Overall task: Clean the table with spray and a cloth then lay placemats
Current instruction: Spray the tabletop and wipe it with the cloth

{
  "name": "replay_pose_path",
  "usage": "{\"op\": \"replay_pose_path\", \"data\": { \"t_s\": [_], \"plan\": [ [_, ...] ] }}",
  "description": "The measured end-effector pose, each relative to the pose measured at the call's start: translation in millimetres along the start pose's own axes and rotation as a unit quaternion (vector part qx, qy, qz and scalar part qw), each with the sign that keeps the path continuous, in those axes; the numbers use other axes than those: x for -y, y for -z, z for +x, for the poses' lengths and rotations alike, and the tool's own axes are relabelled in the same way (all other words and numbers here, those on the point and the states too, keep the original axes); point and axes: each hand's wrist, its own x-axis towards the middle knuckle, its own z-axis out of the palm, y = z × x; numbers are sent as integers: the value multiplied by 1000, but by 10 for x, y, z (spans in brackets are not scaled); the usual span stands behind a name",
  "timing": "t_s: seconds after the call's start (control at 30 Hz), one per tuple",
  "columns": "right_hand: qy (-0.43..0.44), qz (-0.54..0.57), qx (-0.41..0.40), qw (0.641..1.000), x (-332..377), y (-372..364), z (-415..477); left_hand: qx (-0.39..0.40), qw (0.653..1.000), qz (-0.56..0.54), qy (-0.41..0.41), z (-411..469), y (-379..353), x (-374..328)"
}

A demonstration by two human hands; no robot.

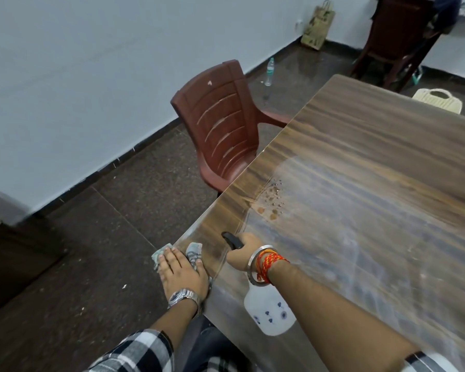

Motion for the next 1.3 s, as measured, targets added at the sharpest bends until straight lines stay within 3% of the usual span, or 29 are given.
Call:
{"op": "replay_pose_path", "data": {
  "t_s": [0.23,0.37,0.53,0.77,1.0,1.17,1.3],
  "plan": [
    [-33,88,-100,991,-161,432,283,18,991,71,-111,461,-29,-566],
    [-58,127,-159,977,-435,923,537,38,981,77,-176,740,-170,-1274],
    [-89,81,-191,974,-694,1491,799,51,958,99,-264,967,-372,-2263],
    [-76,163,-284,942,-1410,2238,577,56,925,114,-357,1325,-543,-3625],
    [-113,204,-403,885,-2440,2667,54,112,837,153,-513,761,-1109,-5045],
    [-130,228,-436,861,-3106,2870,-484,153,771,156,-598,-488,-1611,-5590],
    [-148,244,-445,849,-3517,2940,-936,190,692,200,-667,-1674,-1970,-5858]
  ]
}}
